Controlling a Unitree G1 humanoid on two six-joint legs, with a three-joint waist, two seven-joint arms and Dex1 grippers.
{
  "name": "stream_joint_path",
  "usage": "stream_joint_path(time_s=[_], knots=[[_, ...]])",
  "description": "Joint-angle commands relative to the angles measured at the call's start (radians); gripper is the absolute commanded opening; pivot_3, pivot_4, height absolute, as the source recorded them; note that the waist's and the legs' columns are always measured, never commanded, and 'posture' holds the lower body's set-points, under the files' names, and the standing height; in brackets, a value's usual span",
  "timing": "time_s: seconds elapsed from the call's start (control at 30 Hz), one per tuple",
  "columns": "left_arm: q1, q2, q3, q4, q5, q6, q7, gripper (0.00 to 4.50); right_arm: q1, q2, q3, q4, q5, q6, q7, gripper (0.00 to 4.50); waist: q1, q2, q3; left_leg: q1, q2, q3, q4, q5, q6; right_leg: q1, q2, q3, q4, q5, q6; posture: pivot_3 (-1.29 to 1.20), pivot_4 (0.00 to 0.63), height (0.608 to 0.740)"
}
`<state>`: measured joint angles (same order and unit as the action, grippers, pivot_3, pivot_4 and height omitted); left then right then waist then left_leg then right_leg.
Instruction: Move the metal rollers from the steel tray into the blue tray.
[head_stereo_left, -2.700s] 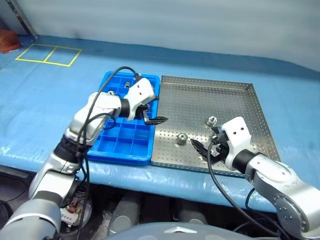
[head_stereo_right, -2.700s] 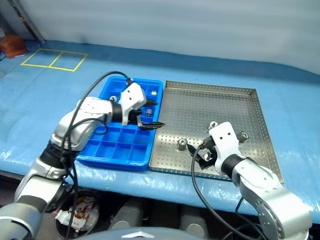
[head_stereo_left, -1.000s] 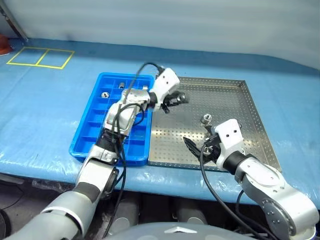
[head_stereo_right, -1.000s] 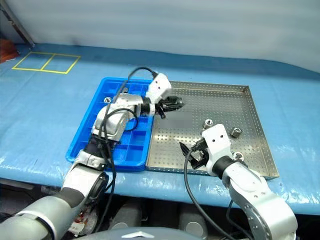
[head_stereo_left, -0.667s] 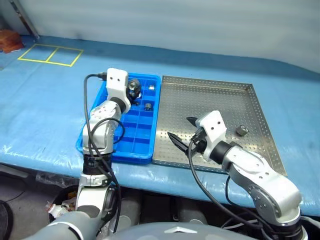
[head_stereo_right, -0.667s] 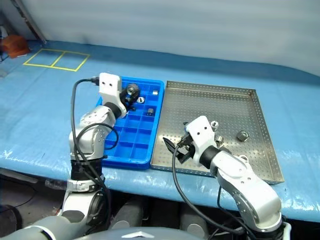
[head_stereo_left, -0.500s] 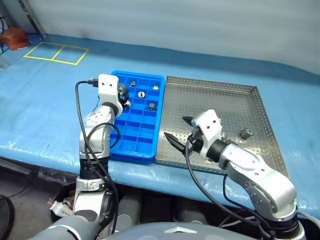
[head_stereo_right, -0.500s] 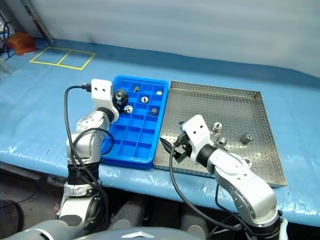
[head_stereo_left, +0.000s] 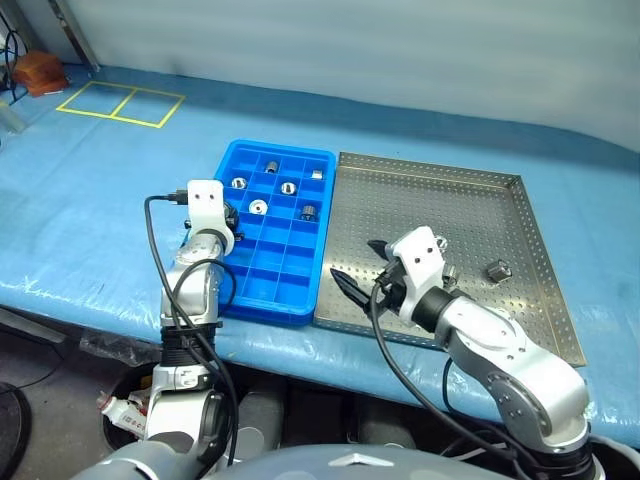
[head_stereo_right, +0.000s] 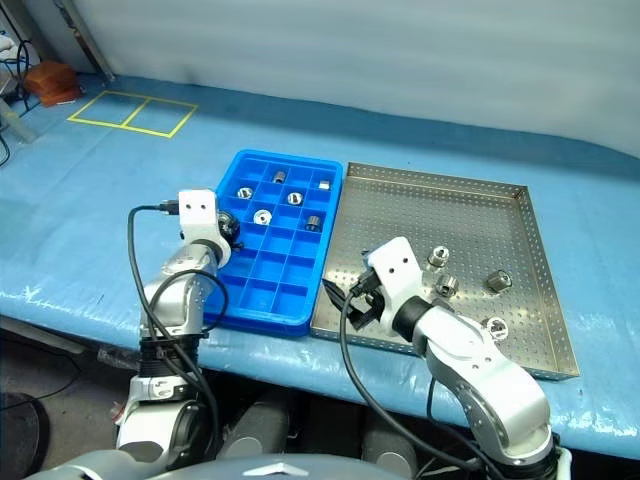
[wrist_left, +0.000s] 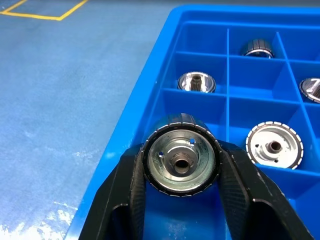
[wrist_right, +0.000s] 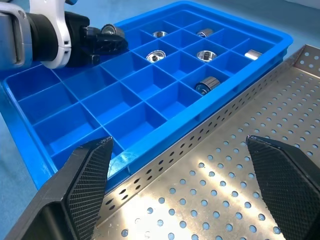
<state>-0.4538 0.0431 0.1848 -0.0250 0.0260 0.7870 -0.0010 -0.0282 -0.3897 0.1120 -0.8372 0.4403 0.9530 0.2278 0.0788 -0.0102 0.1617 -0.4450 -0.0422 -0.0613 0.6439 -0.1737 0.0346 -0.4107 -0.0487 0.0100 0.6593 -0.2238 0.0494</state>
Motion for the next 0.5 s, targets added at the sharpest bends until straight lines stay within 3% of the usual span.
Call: stream_joint_path(time_s=[0.03,0.23,0.33,0.5], knots=[[-0.038,0.01,-0.008,-0.045,-0.026,0.057,-0.007,2.44,0.013,0.007,-0.034,-0.055,0.004,0.001,-0.021,4.5,-0.001,0.0,0.0,0.0,0.0,0.0,0.0,0.0,0.0,0.0,0.0,0.0,0.0,0.0,0.0,0.1,0.15,0.74],[-0.106,0.033,-0.03,-0.133,-0.058,0.133,-0.039,4.33,0.043,0.006,-0.059,-0.086,0.003,0.013,-0.041,4.5,-0.012,0.0,0.0,0.0,0.0,0.0,0.0,0.0,0.0,0.0,0.0,0.0,0.0,-0.001,0.002,0.06,0.15,0.74],[-0.19,0.035,-0.06,-0.13,-0.112,0.08,-0.115,4.33,0.06,0.005,-0.078,-0.104,0.003,0.015,-0.052,4.5,-0.014,0.0,0.0,-0.001,0.0,0.0,0.0,0.0,0.0,0.0,0.0,0.0,0.0,-0.001,0.002,0.04,0.15,0.74],[-0.31,0.091,-0.181,-0.066,-0.24,0.05,-0.402,4.33,0.097,-0.009,-0.094,-0.128,-0.001,0.034,-0.065,4.5,-0.03,0.0,0.0,-0.001,-0.001,0.001,0.0,0.0,0.001,0.0,-0.002,0.0,-0.002,-0.001,0.002,0.0,0.15,0.74]])
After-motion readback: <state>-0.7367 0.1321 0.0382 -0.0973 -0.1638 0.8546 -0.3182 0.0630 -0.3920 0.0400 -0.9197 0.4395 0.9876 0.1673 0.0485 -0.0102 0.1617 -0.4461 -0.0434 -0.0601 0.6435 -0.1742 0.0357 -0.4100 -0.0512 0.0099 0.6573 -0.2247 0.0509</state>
